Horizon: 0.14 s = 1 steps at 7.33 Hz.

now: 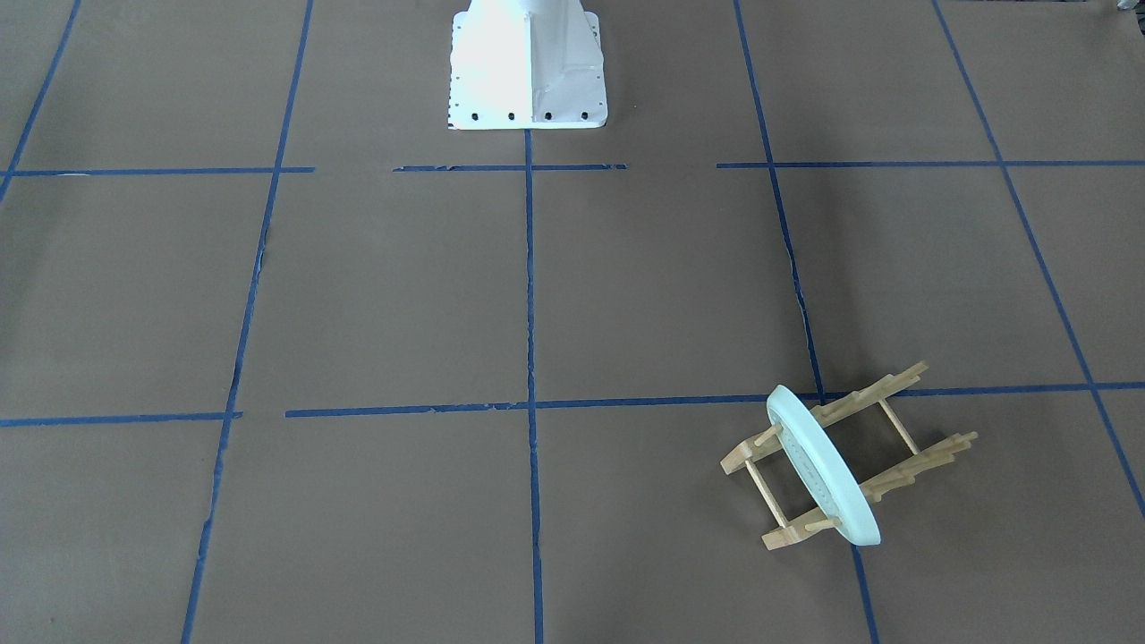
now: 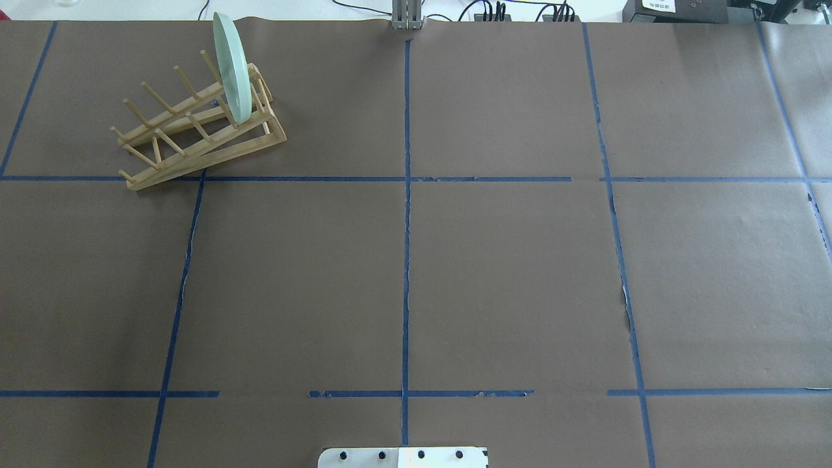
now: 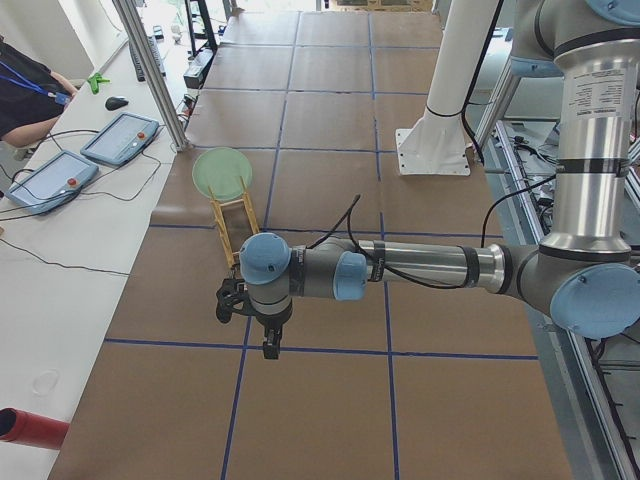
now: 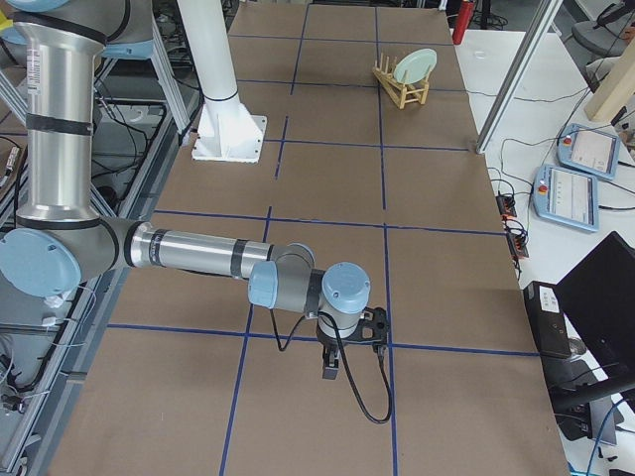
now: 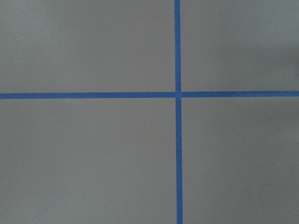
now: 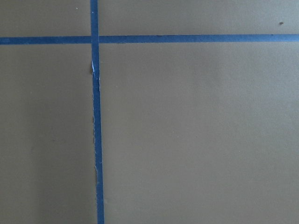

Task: Place plate on rack

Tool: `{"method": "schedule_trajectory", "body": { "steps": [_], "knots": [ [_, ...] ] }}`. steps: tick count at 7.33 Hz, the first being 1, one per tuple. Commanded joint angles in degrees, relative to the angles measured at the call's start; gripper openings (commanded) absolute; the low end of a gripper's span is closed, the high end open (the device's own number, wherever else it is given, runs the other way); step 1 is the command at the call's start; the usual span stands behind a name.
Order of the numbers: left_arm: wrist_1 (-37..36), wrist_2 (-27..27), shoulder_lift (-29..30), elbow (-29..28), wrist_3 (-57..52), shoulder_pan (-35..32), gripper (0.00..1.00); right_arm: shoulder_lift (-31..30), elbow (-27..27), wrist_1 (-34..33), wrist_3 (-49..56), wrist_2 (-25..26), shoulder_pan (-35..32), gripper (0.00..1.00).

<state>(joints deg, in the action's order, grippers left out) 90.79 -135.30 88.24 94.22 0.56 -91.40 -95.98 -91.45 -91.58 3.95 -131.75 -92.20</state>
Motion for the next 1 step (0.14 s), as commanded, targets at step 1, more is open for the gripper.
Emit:
{"method": "schedule_trajectory", "body": {
  "steps": [1],
  "knots": [
    [0.0, 0.0, 0.0, 0.0, 0.0, 0.0, 1.0, 0.0, 0.0, 0.0, 0.0, 0.0, 0.0, 1.0]
  ]
}}
